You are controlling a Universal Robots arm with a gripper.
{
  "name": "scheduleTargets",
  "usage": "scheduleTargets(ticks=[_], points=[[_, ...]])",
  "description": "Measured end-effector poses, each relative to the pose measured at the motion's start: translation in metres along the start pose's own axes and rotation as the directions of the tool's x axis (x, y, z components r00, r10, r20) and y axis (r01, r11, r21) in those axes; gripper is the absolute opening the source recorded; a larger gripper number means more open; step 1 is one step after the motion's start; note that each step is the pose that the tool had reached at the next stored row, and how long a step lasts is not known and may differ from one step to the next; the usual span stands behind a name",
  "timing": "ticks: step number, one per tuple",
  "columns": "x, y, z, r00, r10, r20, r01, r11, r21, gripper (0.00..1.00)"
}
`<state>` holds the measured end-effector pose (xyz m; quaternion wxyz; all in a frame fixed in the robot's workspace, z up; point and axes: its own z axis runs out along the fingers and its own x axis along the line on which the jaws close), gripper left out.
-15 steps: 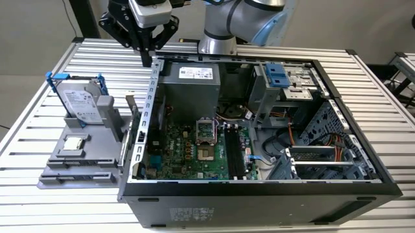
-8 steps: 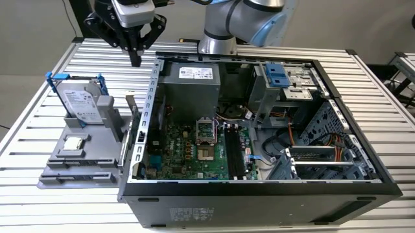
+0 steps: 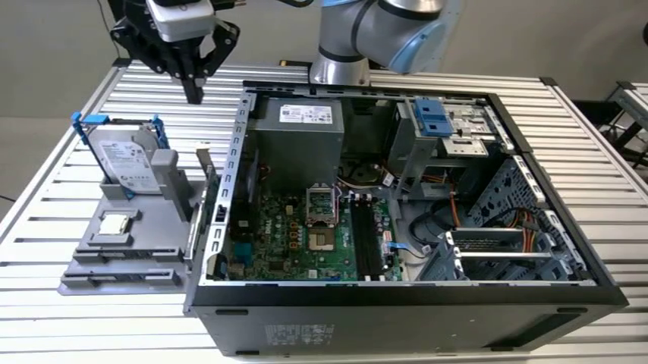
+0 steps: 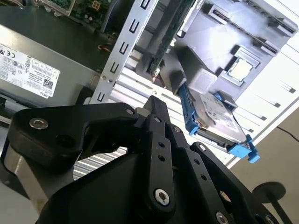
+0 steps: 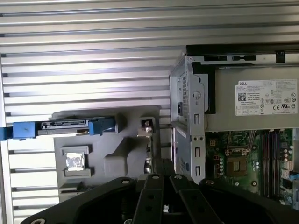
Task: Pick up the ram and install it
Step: 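Reach for the ram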
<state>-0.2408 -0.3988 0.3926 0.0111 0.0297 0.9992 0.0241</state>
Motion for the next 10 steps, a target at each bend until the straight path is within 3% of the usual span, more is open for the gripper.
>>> scheduleTargets(ticks=[10], points=[[0.0289, -0.0017, -0.0007, 1.0000, -0.001, 0.0001, 0.001, 1.0000, -0.0001, 0.00]])
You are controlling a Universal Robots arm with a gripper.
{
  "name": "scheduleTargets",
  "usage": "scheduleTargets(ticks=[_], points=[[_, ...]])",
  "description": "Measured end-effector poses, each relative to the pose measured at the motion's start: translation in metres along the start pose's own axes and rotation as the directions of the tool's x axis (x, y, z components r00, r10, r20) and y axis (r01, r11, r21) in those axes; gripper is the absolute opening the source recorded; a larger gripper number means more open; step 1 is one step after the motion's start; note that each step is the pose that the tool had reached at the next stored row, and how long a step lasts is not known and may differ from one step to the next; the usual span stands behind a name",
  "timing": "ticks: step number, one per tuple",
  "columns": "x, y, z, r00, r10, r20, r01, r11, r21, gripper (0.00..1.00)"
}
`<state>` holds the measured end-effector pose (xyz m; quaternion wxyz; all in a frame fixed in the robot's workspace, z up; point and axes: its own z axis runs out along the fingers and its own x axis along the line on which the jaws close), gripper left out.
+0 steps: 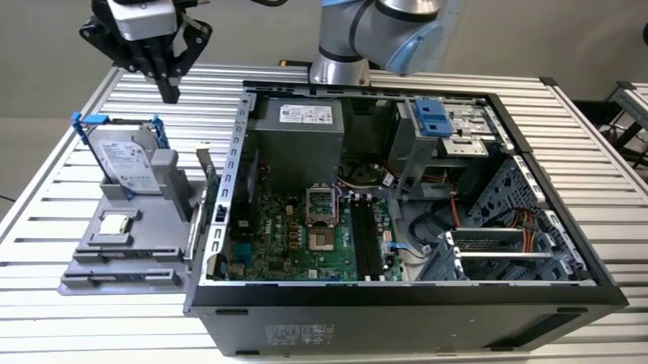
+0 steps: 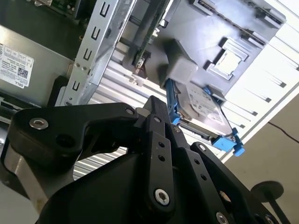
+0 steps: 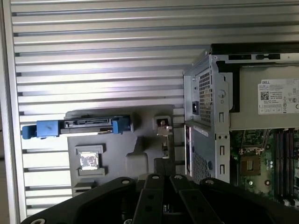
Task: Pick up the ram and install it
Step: 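Reach for the ram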
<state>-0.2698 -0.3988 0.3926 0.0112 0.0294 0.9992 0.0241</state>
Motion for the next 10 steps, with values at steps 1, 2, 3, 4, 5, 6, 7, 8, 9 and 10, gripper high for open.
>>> scheduleTargets(ticks=[1, 2, 3, 4, 5, 6, 7, 8, 9, 10], points=[[0.0029, -0.0002, -0.0001, 1.0000, 0.000, 0.0000, 0.000, 1.0000, 0.0000, 0.00], [0.0060, -0.0004, -0.0002, 1.0000, -0.001, -0.0001, 0.001, 1.0000, 0.0000, 0.00], [0.0088, -0.0005, -0.0002, 1.0000, -0.002, -0.0001, 0.002, 1.0000, 0.0000, 0.00], [0.0112, -0.0007, -0.0003, 1.0000, -0.005, -0.0002, 0.005, 1.0000, -0.0001, 0.00], [0.0135, -0.0008, -0.0003, 1.0000, -0.007, -0.0004, 0.007, 1.0000, -0.0001, 0.00], [0.0157, -0.0009, -0.0004, 1.0000, -0.010, -0.0004, 0.010, 1.0000, -0.0002, 0.00], [0.0177, -0.0010, -0.0004, 0.9999, -0.012, -0.0006, 0.012, 0.9999, -0.0002, 0.00], [0.0197, -0.0011, -0.0005, 0.9999, -0.015, -0.0008, 0.015, 0.9999, -0.0003, 0.00], [0.0221, -0.0013, -0.0005, 0.9998, -0.018, -0.0009, 0.018, 0.9998, -0.0003, 0.00], [0.0243, -0.0014, -0.0006, 0.9998, -0.020, -0.0010, 0.020, 0.9998, -0.0004, 0.00]])
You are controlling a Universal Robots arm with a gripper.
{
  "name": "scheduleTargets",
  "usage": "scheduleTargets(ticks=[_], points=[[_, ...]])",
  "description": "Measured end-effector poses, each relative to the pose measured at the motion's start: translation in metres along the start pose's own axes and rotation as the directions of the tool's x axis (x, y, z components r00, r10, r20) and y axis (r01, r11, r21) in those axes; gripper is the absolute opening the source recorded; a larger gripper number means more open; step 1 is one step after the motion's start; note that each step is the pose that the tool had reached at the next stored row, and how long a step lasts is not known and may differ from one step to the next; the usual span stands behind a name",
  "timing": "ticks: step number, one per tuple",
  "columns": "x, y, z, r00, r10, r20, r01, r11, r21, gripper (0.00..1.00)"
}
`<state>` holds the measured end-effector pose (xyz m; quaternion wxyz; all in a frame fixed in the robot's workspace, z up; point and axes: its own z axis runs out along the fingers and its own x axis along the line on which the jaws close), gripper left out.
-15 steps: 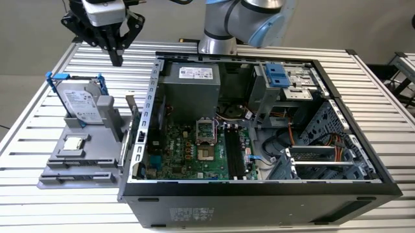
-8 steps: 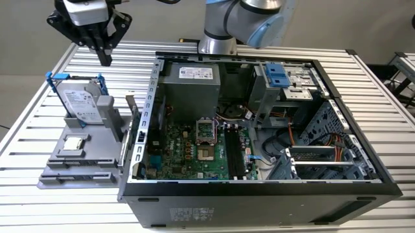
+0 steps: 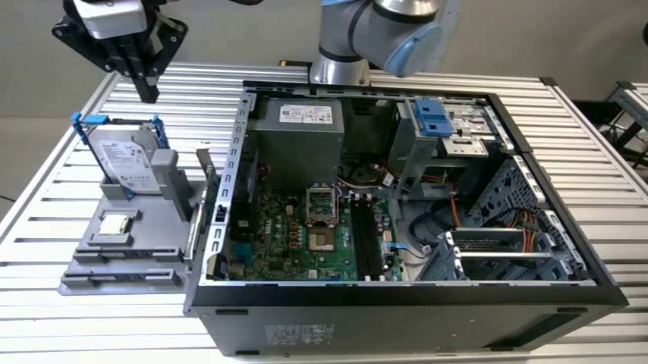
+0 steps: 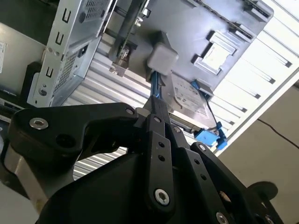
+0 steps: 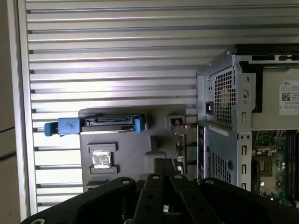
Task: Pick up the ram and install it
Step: 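Reach for the ram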
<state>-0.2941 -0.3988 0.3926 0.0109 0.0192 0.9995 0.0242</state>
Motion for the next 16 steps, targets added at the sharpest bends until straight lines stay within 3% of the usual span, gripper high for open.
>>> scheduleTargets(ticks=[16], points=[[0.0439, -0.0017, -0.0010, 0.9999, -0.014, -0.0007, 0.014, 0.9999, -0.0003, 0.00]])
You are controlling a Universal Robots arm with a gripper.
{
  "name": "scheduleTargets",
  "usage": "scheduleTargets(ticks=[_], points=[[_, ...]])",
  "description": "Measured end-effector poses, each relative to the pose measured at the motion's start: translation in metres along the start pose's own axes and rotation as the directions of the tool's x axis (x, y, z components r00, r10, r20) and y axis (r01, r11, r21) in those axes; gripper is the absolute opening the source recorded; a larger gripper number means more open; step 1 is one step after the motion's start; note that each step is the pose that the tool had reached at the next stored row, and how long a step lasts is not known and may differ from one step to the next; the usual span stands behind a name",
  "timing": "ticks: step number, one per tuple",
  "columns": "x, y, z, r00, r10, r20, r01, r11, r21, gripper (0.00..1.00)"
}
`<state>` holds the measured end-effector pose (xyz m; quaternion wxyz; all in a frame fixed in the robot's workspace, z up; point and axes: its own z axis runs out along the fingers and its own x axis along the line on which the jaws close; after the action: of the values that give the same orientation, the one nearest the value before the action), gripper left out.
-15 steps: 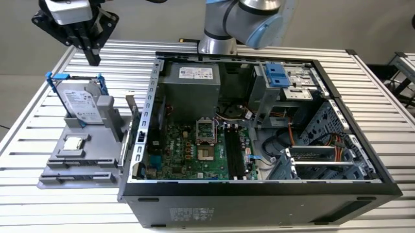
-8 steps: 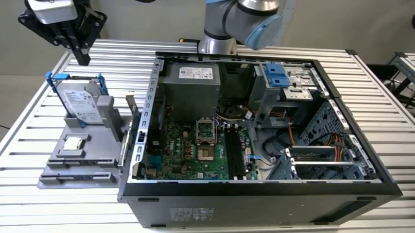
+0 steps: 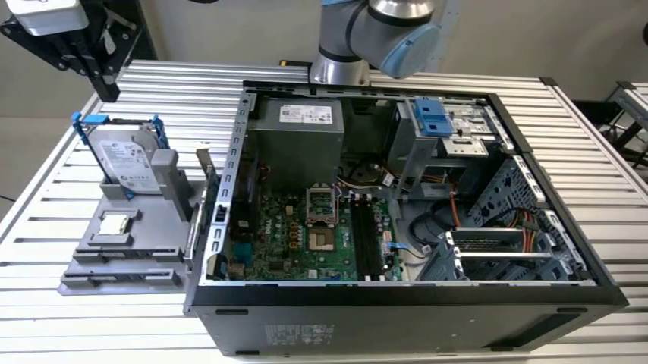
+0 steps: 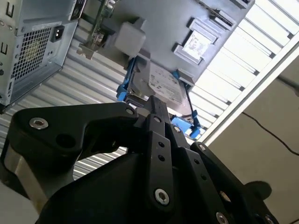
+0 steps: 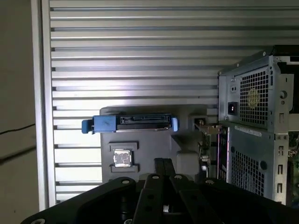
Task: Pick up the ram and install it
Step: 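Reach for the ram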
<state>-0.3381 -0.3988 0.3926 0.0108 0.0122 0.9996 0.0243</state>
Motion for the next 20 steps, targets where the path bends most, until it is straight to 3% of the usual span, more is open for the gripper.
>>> scheduleTargets(ticks=[12, 20], points=[[0.0318, -0.0008, -0.0007, 1.0000, -0.004, -0.0003, 0.004, 1.0000, 0.0000, 0.00], [0.0346, -0.0008, -0.0008, 1.0000, -0.005, -0.0003, 0.005, 1.0000, -0.0001, 0.00]])
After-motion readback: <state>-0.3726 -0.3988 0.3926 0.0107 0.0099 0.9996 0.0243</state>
